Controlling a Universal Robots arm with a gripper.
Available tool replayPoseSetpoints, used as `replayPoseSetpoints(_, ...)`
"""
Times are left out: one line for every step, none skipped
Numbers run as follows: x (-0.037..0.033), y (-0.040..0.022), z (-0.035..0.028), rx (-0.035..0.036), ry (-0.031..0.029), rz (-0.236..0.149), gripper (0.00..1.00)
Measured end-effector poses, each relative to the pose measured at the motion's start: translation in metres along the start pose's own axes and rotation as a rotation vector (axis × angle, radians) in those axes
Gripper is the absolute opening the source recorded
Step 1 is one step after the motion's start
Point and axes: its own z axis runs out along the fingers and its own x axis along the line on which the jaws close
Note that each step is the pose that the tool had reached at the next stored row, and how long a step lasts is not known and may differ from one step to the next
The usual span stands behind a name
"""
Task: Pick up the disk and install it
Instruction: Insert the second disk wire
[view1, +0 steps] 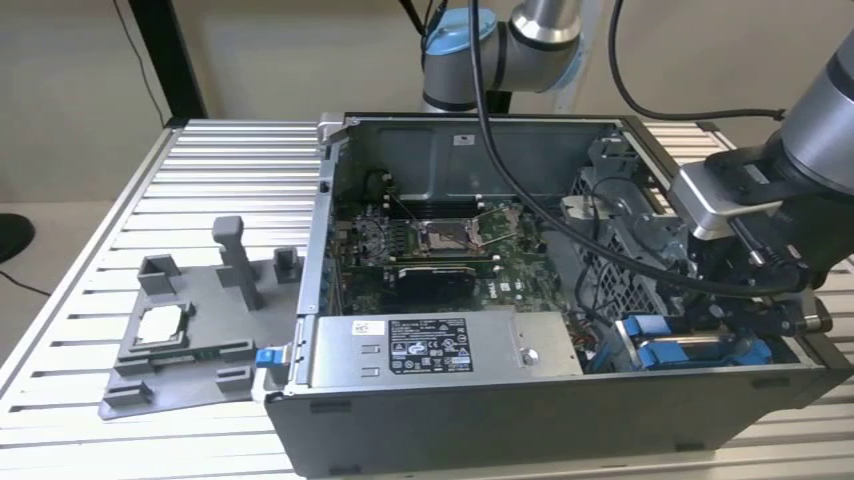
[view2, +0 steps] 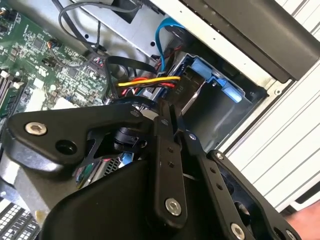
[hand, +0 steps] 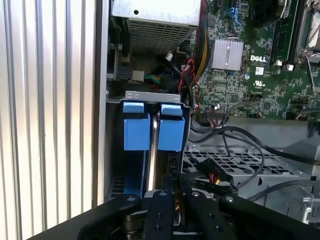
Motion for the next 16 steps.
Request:
replayPoseSetpoints(0.0, 0.0, 0.0002, 0.0001, 0.0003, 0.001, 0.0)
replayPoseSetpoints(0.0, -0.0001, 0.0004, 0.0003, 0.0007, 0.002, 0.0)
replayPoseSetpoints(0.0, 0.0, 0.0007, 0.0004, 0.0016, 0.003, 0.0)
replayPoseSetpoints(0.0001, 0.0, 0.0009, 0.0006, 0.0024, 0.005, 0.0)
replayPoseSetpoints(0.0001, 0.0, 0.0012, 0.0006, 0.0035, 0.006, 0.0)
replayPoseSetpoints(0.0002, 0.0, 0.0016, 0.0009, 0.0043, 0.008, 0.0)
replayPoseSetpoints(0.0002, 0.0, 0.0019, 0.001, 0.0053, 0.009, 0.0)
replayPoseSetpoints(0.0002, 0.0001, 0.0024, 0.0012, 0.0061, 0.011, 0.0)
replayPoseSetpoints(0.0003, 0.0002, 0.003, 0.0013, 0.0071, 0.013, 0.0)
replayPoseSetpoints(0.0004, 0.0003, 0.0036, 0.0014, 0.0078, 0.015, 0.0)
replayPoseSetpoints(0.0005, 0.0003, 0.004, 0.0017, 0.0089, 0.016, 0.0)
replayPoseSetpoints(0.0005, 0.0004, 0.0043, 0.0018, 0.0098, 0.018, 0.0)
replayPoseSetpoints(0.0005, 0.0004, 0.0046, 0.002, 0.0106, 0.019, 0.0)
replayPoseSetpoints(0.0006, 0.0004, 0.0048, 0.0021, 0.0113, 0.021, 0.0)
replayPoseSetpoints(0.0006, 0.0005, 0.0052, 0.0023, 0.012, 0.022, 0.0)
replayPoseSetpoints(0.0007, 0.0006, 0.0056, 0.0025, 0.0126, 0.024, 0.0)
